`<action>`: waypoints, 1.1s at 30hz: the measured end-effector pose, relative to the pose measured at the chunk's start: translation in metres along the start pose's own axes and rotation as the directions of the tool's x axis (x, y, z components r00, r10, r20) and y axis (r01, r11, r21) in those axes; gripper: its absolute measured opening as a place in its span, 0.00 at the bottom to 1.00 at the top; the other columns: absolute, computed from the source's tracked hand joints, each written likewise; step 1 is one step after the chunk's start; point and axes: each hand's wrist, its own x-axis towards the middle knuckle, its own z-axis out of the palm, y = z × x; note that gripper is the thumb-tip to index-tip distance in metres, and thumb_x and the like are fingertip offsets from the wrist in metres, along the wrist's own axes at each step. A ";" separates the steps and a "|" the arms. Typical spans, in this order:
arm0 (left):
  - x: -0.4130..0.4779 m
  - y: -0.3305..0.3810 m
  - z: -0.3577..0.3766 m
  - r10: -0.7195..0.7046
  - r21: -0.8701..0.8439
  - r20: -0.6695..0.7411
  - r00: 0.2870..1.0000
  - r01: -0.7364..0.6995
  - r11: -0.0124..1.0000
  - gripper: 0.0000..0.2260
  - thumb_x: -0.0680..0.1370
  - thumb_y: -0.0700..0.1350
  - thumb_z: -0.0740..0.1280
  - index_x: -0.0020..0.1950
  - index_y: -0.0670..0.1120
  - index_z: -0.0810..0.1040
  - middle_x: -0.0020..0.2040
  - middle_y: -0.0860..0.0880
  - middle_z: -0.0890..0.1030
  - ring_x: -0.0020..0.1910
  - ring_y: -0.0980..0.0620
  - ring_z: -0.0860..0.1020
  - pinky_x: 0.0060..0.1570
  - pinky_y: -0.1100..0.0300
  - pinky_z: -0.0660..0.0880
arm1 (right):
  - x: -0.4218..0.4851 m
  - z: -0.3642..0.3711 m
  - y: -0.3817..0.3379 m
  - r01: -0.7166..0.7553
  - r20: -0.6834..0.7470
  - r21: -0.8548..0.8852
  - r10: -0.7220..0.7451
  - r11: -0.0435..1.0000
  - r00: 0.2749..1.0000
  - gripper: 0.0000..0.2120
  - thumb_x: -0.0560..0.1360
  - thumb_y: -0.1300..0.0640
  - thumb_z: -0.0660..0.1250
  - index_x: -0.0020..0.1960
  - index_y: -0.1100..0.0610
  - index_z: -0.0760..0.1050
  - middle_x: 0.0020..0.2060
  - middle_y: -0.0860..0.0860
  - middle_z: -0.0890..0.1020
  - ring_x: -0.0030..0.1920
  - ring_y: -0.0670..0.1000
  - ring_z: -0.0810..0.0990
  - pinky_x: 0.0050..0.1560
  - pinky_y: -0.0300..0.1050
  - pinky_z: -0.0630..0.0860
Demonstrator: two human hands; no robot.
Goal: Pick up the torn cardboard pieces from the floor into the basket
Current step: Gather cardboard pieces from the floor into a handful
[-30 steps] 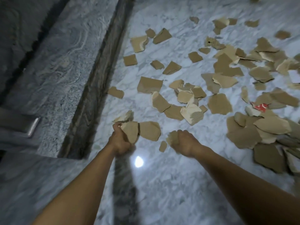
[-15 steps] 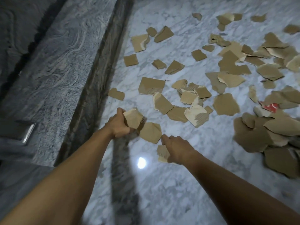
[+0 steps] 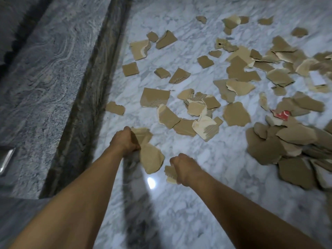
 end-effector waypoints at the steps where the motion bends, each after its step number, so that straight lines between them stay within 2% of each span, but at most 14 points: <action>1: -0.003 -0.002 0.000 -0.001 -0.041 -0.017 1.000 0.000 0.999 0.26 0.69 0.48 0.77 0.60 0.44 0.68 0.56 0.40 0.76 0.54 0.40 0.76 0.50 0.49 0.79 | -0.001 0.000 0.001 0.013 -0.006 0.013 -0.012 1.000 1.000 0.22 0.73 0.64 0.73 0.65 0.59 0.71 0.61 0.59 0.75 0.59 0.59 0.78 0.49 0.45 0.71; 4: -0.012 -0.007 -0.003 0.061 -0.142 -0.021 0.998 -0.064 0.988 0.22 0.71 0.50 0.76 0.55 0.44 0.69 0.53 0.44 0.77 0.51 0.44 0.76 0.49 0.50 0.77 | -0.009 0.000 0.010 0.020 0.029 0.039 -0.021 0.999 0.999 0.21 0.74 0.64 0.71 0.65 0.60 0.68 0.58 0.62 0.77 0.55 0.62 0.80 0.43 0.46 0.69; 6: -0.020 -0.005 -0.010 0.134 -0.119 0.086 0.987 -0.123 0.985 0.25 0.69 0.55 0.77 0.55 0.45 0.69 0.54 0.45 0.76 0.51 0.45 0.76 0.50 0.49 0.77 | -0.015 -0.005 0.024 -0.014 0.055 0.092 0.009 0.996 0.998 0.22 0.75 0.62 0.71 0.65 0.59 0.67 0.58 0.62 0.77 0.56 0.62 0.80 0.44 0.45 0.69; 9: -0.033 0.010 -0.010 0.149 0.126 0.265 0.953 -0.187 0.974 0.27 0.67 0.62 0.76 0.53 0.48 0.70 0.62 0.44 0.70 0.55 0.44 0.74 0.54 0.50 0.75 | -0.018 -0.035 0.052 -0.087 -0.001 0.244 0.090 0.966 0.996 0.16 0.76 0.57 0.71 0.59 0.56 0.68 0.57 0.58 0.78 0.57 0.59 0.79 0.46 0.44 0.71; 12: -0.050 0.029 0.017 0.159 0.236 0.300 0.941 -0.234 0.943 0.33 0.69 0.60 0.75 0.67 0.46 0.68 0.74 0.44 0.57 0.68 0.41 0.65 0.67 0.51 0.68 | -0.011 -0.077 0.083 -0.138 -0.117 0.486 0.221 0.863 0.968 0.16 0.74 0.60 0.73 0.51 0.52 0.66 0.52 0.55 0.76 0.48 0.55 0.77 0.38 0.42 0.71; 15: -0.058 0.039 0.044 0.176 0.234 0.195 0.965 -0.220 0.947 0.35 0.70 0.52 0.76 0.72 0.48 0.64 0.74 0.44 0.53 0.68 0.38 0.60 0.64 0.49 0.70 | 0.007 -0.108 0.108 -0.158 -0.207 0.620 0.355 0.768 0.912 0.22 0.69 0.60 0.79 0.55 0.52 0.69 0.55 0.55 0.77 0.50 0.58 0.80 0.32 0.46 0.78; 17: -0.055 0.038 0.049 0.181 0.223 0.157 0.971 -0.213 0.951 0.34 0.69 0.48 0.76 0.71 0.49 0.64 0.71 0.44 0.55 0.63 0.38 0.67 0.60 0.49 0.73 | 0.022 -0.109 0.119 -0.202 -0.208 0.606 0.398 0.770 0.894 0.28 0.66 0.56 0.82 0.59 0.52 0.71 0.59 0.54 0.77 0.57 0.58 0.79 0.46 0.52 0.82; 19: -0.048 0.037 0.051 0.189 0.187 0.172 0.967 -0.221 0.957 0.34 0.68 0.47 0.77 0.70 0.50 0.64 0.68 0.43 0.61 0.57 0.39 0.74 0.56 0.51 0.75 | 0.034 -0.095 0.127 -0.292 -0.207 0.496 0.438 0.818 0.875 0.32 0.65 0.48 0.82 0.63 0.50 0.70 0.64 0.55 0.72 0.64 0.59 0.73 0.61 0.54 0.75; 21: -0.043 0.034 0.051 0.193 0.107 0.176 0.965 -0.213 0.971 0.34 0.66 0.46 0.78 0.66 0.51 0.63 0.61 0.44 0.68 0.54 0.41 0.76 0.51 0.52 0.76 | 0.039 -0.075 0.129 -0.339 -0.220 0.450 0.471 0.826 0.854 0.34 0.67 0.46 0.80 0.67 0.47 0.67 0.68 0.55 0.65 0.69 0.62 0.65 0.66 0.55 0.70; 24: -0.041 0.033 0.054 0.187 0.002 0.161 0.969 -0.189 0.982 0.33 0.64 0.44 0.78 0.57 0.52 0.57 0.52 0.45 0.74 0.46 0.47 0.76 0.41 0.52 0.75 | 0.043 -0.061 0.135 -0.328 -0.258 0.515 0.508 0.792 0.821 0.42 0.66 0.49 0.81 0.72 0.50 0.62 0.71 0.57 0.64 0.72 0.63 0.61 0.67 0.56 0.66; 26: -0.041 0.038 0.055 0.157 -0.081 0.159 0.975 -0.145 0.986 0.33 0.67 0.41 0.76 0.59 0.50 0.54 0.48 0.45 0.75 0.42 0.49 0.76 0.39 0.53 0.75 | 0.044 -0.062 0.139 -0.402 -0.215 0.500 0.559 0.767 0.801 0.47 0.63 0.44 0.82 0.73 0.54 0.61 0.72 0.59 0.64 0.74 0.63 0.60 0.69 0.57 0.67; 28: -0.041 0.046 0.053 0.137 -0.155 0.197 0.971 -0.107 0.982 0.36 0.69 0.41 0.75 0.65 0.50 0.53 0.49 0.46 0.76 0.43 0.49 0.76 0.35 0.59 0.74 | 0.042 -0.063 0.139 -0.472 -0.167 0.444 0.588 0.761 0.791 0.46 0.61 0.40 0.82 0.70 0.55 0.65 0.71 0.59 0.61 0.73 0.65 0.59 0.67 0.60 0.70; 30: -0.036 0.059 0.046 0.140 -0.139 0.246 0.959 -0.108 0.984 0.32 0.69 0.44 0.76 0.65 0.49 0.59 0.52 0.47 0.76 0.47 0.48 0.76 0.35 0.62 0.72 | 0.036 -0.063 0.142 -0.450 -0.118 0.430 0.543 0.783 0.831 0.44 0.62 0.41 0.82 0.69 0.56 0.66 0.71 0.59 0.62 0.72 0.64 0.62 0.64 0.57 0.73; 33: -0.022 0.090 0.028 0.184 -0.130 0.238 0.954 -0.156 0.979 0.27 0.66 0.50 0.77 0.60 0.50 0.67 0.53 0.48 0.78 0.48 0.50 0.77 0.38 0.60 0.73 | 0.023 -0.062 0.155 -0.349 -0.058 0.427 0.410 0.834 0.910 0.35 0.66 0.47 0.81 0.63 0.59 0.66 0.65 0.59 0.73 0.65 0.60 0.74 0.49 0.50 0.75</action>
